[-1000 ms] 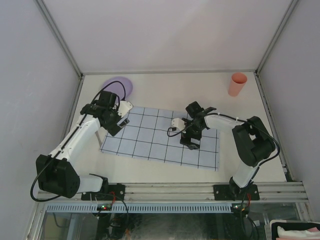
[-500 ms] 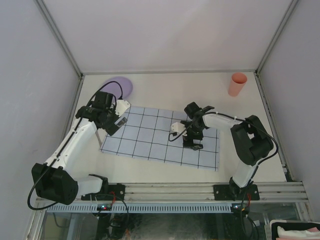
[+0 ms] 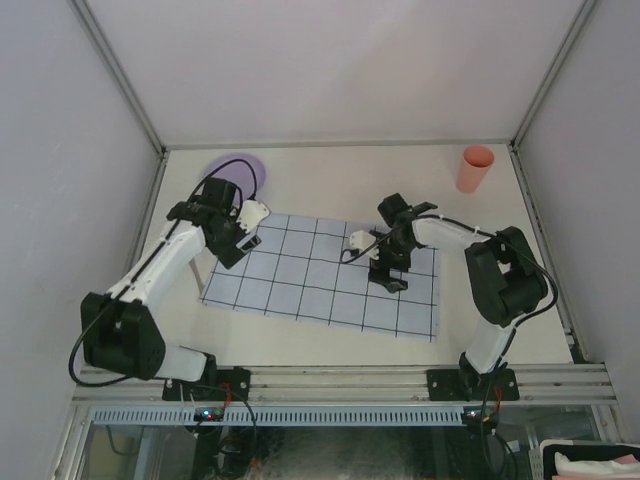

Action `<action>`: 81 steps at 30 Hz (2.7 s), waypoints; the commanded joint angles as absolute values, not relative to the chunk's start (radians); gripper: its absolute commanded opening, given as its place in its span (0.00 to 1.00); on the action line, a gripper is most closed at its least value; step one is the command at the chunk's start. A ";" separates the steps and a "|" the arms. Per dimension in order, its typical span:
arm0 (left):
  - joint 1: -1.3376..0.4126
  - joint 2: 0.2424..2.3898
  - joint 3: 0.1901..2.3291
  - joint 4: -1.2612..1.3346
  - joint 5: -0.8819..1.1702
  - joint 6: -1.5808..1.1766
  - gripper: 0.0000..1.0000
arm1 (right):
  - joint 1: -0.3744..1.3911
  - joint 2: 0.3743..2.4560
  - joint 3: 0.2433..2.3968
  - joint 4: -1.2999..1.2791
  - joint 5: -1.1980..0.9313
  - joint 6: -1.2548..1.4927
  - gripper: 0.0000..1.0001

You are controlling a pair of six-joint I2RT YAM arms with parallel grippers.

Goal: Set the dinner table for one person
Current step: Flatten out the napkin at the center of the board.

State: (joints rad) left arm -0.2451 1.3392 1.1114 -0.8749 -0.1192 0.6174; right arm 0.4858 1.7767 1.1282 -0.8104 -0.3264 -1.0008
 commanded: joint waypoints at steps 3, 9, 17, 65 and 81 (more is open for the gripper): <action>-0.239 1.590 1.330 -0.827 -0.065 0.696 0.89 | 0.313 1.789 1.321 -0.791 -0.335 -0.927 1.00; -0.238 1.793 1.511 -0.859 -0.037 0.749 0.89 | 0.182 1.905 1.507 -0.862 -0.383 -0.922 1.00; -0.223 1.975 1.758 -0.996 0.048 0.838 0.89 | 0.151 2.059 1.703 -0.982 -0.438 -0.951 1.00; -0.191 1.978 1.702 -1.019 0.019 0.886 0.86 | 0.199 2.273 1.846 -1.201 -0.415 -1.048 0.19; -0.190 1.873 1.620 -1.014 0.024 0.868 0.86 | 0.213 2.349 1.989 -1.251 -0.245 -1.100 0.00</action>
